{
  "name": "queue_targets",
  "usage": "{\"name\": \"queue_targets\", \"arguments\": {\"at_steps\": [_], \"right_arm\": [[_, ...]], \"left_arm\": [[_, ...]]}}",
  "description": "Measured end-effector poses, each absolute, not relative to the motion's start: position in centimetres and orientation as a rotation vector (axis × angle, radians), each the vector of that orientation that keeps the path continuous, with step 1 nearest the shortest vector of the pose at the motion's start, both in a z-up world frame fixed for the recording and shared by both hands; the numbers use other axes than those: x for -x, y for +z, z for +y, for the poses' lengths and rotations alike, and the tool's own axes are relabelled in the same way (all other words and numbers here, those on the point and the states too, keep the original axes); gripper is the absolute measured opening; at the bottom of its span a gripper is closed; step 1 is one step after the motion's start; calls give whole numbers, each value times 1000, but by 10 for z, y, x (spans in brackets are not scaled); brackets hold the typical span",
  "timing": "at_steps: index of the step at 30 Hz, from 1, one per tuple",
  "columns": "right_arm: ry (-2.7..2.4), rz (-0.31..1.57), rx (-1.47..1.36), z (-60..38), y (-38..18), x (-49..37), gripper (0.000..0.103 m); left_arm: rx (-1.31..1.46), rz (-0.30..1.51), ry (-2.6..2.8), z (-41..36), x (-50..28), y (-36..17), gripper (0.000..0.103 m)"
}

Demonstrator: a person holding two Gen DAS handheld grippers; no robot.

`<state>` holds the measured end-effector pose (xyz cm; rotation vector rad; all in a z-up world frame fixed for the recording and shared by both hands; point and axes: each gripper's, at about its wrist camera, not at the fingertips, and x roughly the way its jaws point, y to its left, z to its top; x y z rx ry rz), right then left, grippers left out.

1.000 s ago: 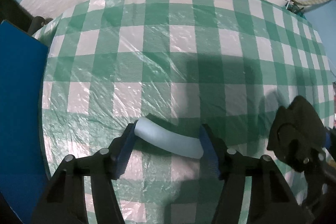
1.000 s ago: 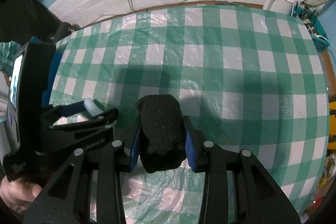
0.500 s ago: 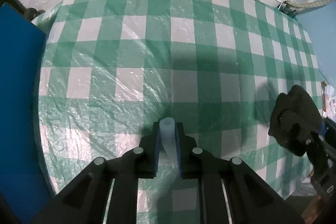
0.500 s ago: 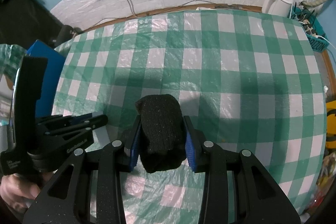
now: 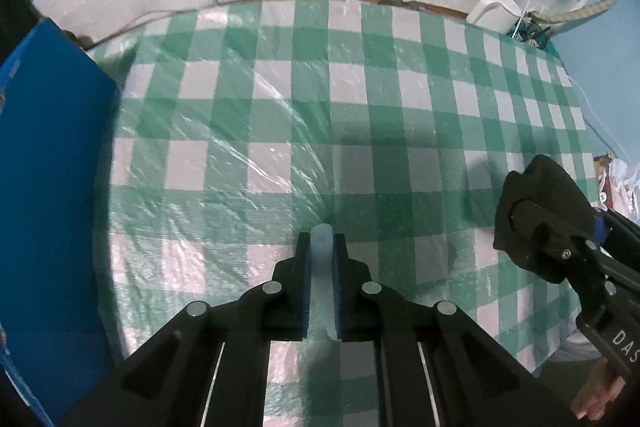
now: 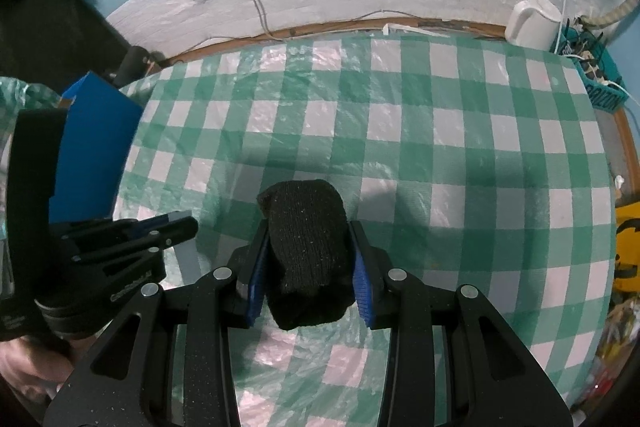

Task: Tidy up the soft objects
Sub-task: 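Carry the black item and foam roll toward the box with both tools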

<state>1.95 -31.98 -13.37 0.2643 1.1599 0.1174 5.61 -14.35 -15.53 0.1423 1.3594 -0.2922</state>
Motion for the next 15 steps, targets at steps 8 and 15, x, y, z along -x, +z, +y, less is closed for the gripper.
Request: {"name": "queue_targets", "arguments": {"at_steps": [8,15], "right_arm": [[136,1135,-243,-309,-113,-14,36],[146,1104,-233,-300,-93,-14,35]], "left_arm": [[-192,1283,-265,-134,-52,-123,9],[-229,1206,-250,-134,-47,-97,9]]}}
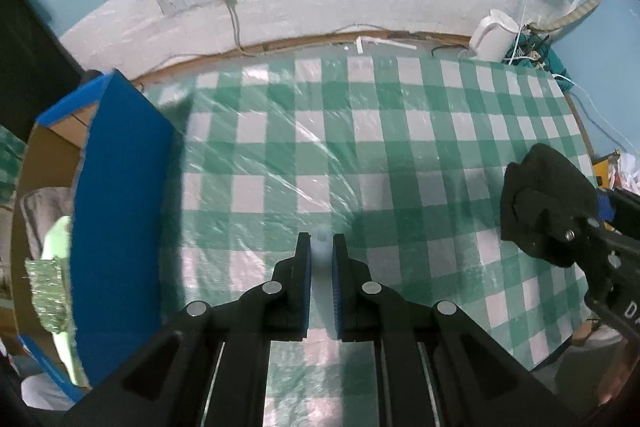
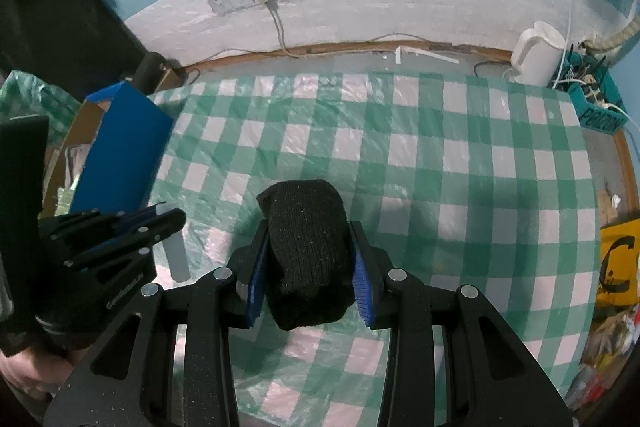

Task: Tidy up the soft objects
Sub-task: 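Carry the black item and foam roll toward the box with both tools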

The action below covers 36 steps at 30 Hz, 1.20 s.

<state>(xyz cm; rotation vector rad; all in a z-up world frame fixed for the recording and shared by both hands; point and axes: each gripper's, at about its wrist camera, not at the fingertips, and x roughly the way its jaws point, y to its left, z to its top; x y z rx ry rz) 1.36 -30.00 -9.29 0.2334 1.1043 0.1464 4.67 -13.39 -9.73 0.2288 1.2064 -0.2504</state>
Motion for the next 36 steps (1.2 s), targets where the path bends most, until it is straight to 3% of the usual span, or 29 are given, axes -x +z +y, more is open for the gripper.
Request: {"name": "queue_targets", "arguments": {"at_steps": [36], "right_arm": [[361,1025,-128,-163,-32,-41,36]], "left_arm": [[-137,1043,-112,-19,-41,-24,9]]}}
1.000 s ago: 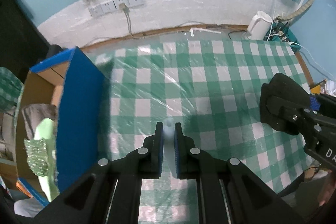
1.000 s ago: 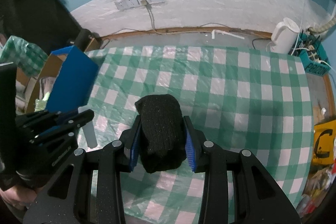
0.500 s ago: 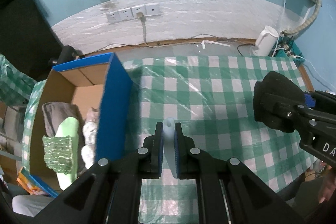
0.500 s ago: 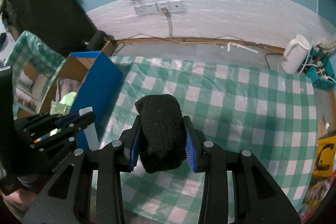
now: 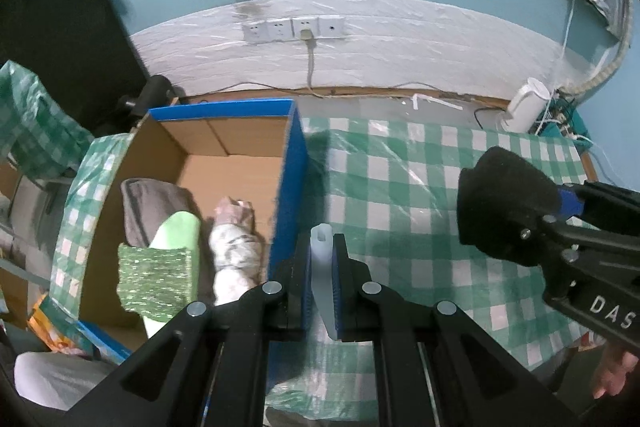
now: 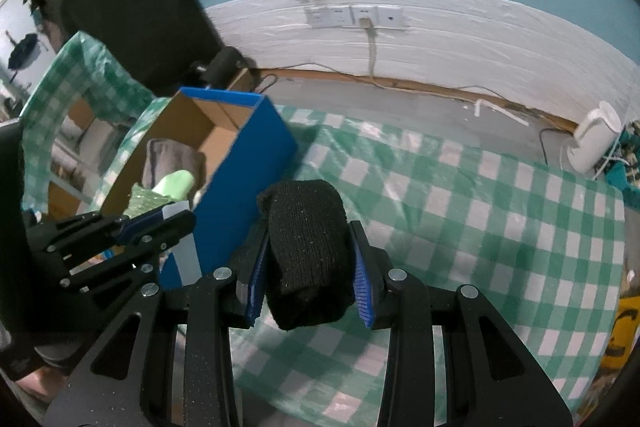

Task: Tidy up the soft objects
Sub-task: 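Carry the black item and foam roll toward the box with both tools, then open both tools to drop the black item and foam roll into the box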

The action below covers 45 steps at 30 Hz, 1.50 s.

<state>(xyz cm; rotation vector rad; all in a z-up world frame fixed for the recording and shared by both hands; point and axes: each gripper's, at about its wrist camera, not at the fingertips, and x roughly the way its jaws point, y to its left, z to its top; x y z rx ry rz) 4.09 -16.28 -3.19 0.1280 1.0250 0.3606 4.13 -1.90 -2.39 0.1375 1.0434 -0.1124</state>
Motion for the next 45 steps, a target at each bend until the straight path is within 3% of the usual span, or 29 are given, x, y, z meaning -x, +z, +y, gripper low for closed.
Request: {"name": "queue_targets", "arguments": {"at_steps": [19,40,43,45], "right_arm": [[482,1049,-45,-61,-27,-65,36],[559,1131,-9,18,-57,-89,39],[557,1138,-4,20,-61,-92,43],[555,1142,-3,20,-63,-93,45]], "left_arm": [[0,1019,-30,74,-42,-15,9],[66,1126,50,135,-51,-70,12],[62,1131,67,139,-52,-72,19],[63,1135,75,141,-52,-73,29]]}}
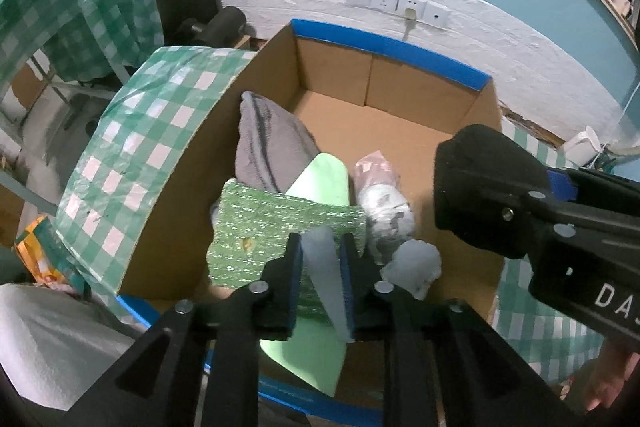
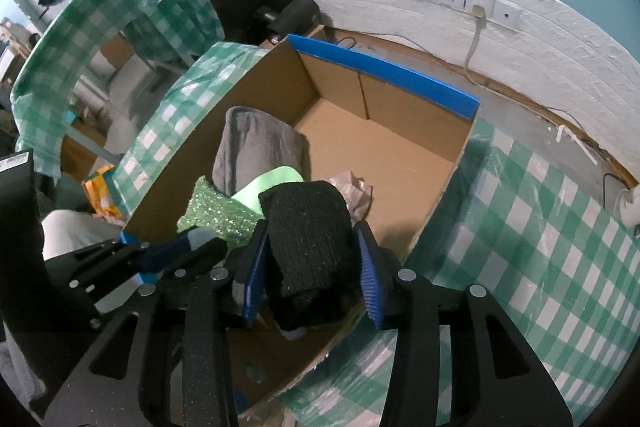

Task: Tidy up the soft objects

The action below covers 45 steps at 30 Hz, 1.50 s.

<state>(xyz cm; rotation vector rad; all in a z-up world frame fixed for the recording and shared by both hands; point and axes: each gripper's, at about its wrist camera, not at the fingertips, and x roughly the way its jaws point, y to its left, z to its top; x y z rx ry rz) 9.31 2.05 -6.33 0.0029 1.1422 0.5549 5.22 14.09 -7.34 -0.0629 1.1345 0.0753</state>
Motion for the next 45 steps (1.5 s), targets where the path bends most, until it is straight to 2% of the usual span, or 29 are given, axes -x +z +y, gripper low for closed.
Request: {"name": "queue_targets", "arguments": {"at_steps": [1,2,4,7,11,12,14,20,32,45], "right_arm": [[556,1143,-5,20,-64,-94,48],[554,1141,-10,19,-63,-94,50],[539,1131,-17,16,-61,-95,61],[533,1117,-25,13,-57,-95,65],[504,1103,-34,4,-48,-92,67],[498,1098,-33,2,-45,-90,70],[488,1085,-27,-2,-38,-86,73],[469,1043,-8,-17,-16,-70,75],[414,974,-21,-57,21,-38,78],[373,951,-51,-94,19,-17,78]], "left_arm": [[60,1132,84,142,-52,-73,33],[57,1129,90,143,-52,-73,42],[47,1111,106,144,-50,-69,45],[42,1095,104,145,-48,-64,50],[36,1072,109,145,-42,-52,66],[31,1061,115,145,-41,-48,73],[16,1036,121,143,-37,-40,79],[-20,996,124,139,-29,-21,81],[-91,935,63,112,-9,12,100],[-99,925,37,86,-1,28,101]]}}
